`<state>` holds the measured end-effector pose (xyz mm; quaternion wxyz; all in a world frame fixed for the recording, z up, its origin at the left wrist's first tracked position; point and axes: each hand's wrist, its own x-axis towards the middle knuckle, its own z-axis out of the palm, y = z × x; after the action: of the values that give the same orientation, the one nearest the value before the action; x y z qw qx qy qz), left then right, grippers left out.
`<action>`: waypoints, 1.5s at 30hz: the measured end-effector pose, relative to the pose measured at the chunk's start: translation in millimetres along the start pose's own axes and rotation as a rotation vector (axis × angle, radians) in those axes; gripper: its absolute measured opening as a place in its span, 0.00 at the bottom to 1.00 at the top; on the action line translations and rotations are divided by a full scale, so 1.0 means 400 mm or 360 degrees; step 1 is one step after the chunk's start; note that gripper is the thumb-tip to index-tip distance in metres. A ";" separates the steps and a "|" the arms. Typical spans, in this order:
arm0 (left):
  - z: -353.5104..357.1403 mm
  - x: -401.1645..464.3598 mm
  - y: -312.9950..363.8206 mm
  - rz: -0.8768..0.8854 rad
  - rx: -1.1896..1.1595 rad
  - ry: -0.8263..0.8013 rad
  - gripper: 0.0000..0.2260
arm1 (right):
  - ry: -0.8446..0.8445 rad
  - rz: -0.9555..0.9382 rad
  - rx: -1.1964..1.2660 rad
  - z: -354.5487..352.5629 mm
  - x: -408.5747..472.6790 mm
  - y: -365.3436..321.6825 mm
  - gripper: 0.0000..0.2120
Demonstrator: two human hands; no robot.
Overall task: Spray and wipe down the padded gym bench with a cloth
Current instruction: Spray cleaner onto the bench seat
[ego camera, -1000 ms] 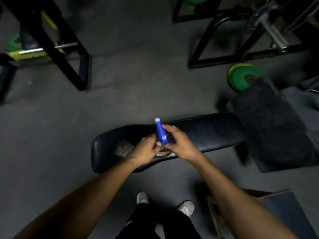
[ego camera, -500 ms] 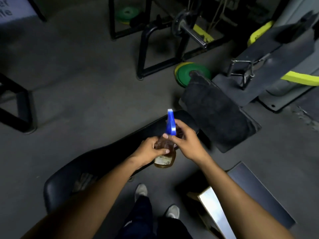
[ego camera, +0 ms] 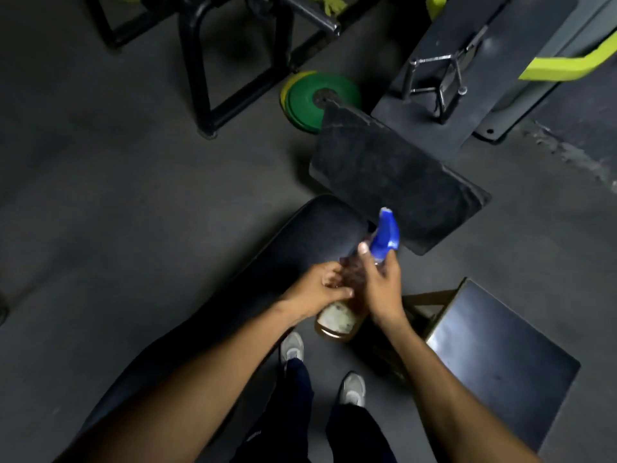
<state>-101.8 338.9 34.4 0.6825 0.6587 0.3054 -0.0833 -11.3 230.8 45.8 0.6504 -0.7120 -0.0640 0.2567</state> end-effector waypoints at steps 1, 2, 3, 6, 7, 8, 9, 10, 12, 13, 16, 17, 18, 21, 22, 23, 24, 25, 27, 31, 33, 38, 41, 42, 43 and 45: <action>-0.017 0.024 0.000 0.0001 -0.0002 -0.0017 0.14 | 0.0093 0.0045 0.0118 0.008 0.020 0.005 0.09; -0.031 0.049 0.001 0.0009 -0.0016 -0.0054 0.15 | 0.0156 0.0072 0.0213 0.016 0.043 0.013 0.06; -0.047 0.074 0.003 0.0024 -0.0023 -0.0097 0.15 | 0.0199 0.0087 0.0260 0.026 0.068 0.021 0.06; -0.091 0.153 -0.008 0.0039 -0.0005 -0.0184 0.15 | 0.0276 0.0051 0.0197 0.061 0.137 0.048 0.10; -0.104 0.182 -0.019 0.0040 0.0030 -0.0194 0.15 | 0.0293 0.0039 0.0165 0.071 0.160 0.062 0.11; -0.119 0.213 -0.035 0.0037 0.0063 -0.0178 0.15 | 0.0302 0.0027 0.0145 0.079 0.181 0.070 0.13; -0.136 0.245 -0.056 0.0021 0.0098 -0.0150 0.15 | 0.0325 0.0030 0.0118 0.082 0.202 0.089 0.14; -0.154 0.278 -0.082 0.0002 0.0132 -0.0137 0.15 | 0.0338 0.0036 0.0100 0.080 0.219 0.110 0.14; -0.190 0.344 -0.145 -0.0016 0.0277 -0.0124 0.13 | 0.0329 0.0062 0.0034 0.074 0.256 0.158 0.12; -0.206 0.375 -0.177 -0.0024 0.0404 -0.0113 0.12 | 0.0289 0.0079 -0.0016 0.070 0.271 0.187 0.10; -0.236 0.462 -0.271 -0.0081 0.0882 -0.0032 0.16 | 0.0151 0.0141 -0.0190 0.067 0.292 0.276 0.10; -0.239 0.486 -0.300 -0.0121 0.1051 -0.0023 0.19 | 0.0127 0.0168 -0.0213 0.066 0.294 0.306 0.10; -0.240 0.510 -0.326 -0.0159 0.1204 -0.0015 0.24 | 0.0110 0.0194 -0.0208 0.067 0.297 0.336 0.10; -0.249 0.581 -0.401 -0.0193 0.1582 -0.0004 0.37 | 0.0071 0.0284 -0.0156 0.083 0.306 0.415 0.09; -0.251 0.598 -0.427 -0.0203 0.1671 -0.0029 0.40 | 0.0063 0.0312 -0.0149 0.091 0.310 0.440 0.10; -0.251 0.611 -0.453 -0.0228 0.1727 -0.0066 0.42 | 0.0057 0.0341 -0.0151 0.101 0.313 0.460 0.09; -0.247 0.616 -0.476 -0.0249 0.1757 -0.0093 0.43 | 0.0049 0.0371 -0.0163 0.110 0.318 0.479 0.09; -0.241 0.617 -0.497 -0.0247 0.1774 -0.0093 0.45 | 0.0032 0.0399 -0.0170 0.121 0.321 0.494 0.08; -0.228 0.611 -0.529 -0.0189 0.1816 -0.0043 0.48 | 0.0001 0.0465 -0.0161 0.140 0.325 0.521 0.09; -0.222 0.612 -0.551 -0.0143 0.1820 -0.0002 0.46 | -0.0064 0.0518 -0.0164 0.173 0.332 0.550 0.12; -0.222 0.616 -0.557 -0.0138 0.1828 0.0025 0.45 | -0.0082 0.0498 -0.0145 0.188 0.332 0.558 0.07; -0.222 0.624 -0.563 -0.0117 0.1887 0.0039 0.48 | 0.0116 0.0489 -0.0109 0.176 0.337 0.568 0.05; -0.222 0.624 -0.566 -0.0104 0.1935 0.0061 0.49 | 0.0244 0.0501 -0.0101 0.132 0.329 0.574 0.07; -0.222 0.623 -0.568 -0.0094 0.1943 0.0067 0.49 | 0.0277 0.0503 -0.0083 0.117 0.323 0.573 0.07; -0.223 0.622 -0.569 -0.0085 0.1945 0.0067 0.49 | 0.0298 0.0496 -0.0071 0.100 0.315 0.575 0.06; -0.224 0.620 -0.570 -0.0068 0.1937 0.0060 0.48 | 0.0326 0.0485 -0.0082 0.069 0.297 0.576 0.06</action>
<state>-48.7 468.9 -284.9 0.1763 0.9257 0.2281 -0.2450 22.6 272.2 -209.5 0.5885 -0.7524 0.1047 0.2767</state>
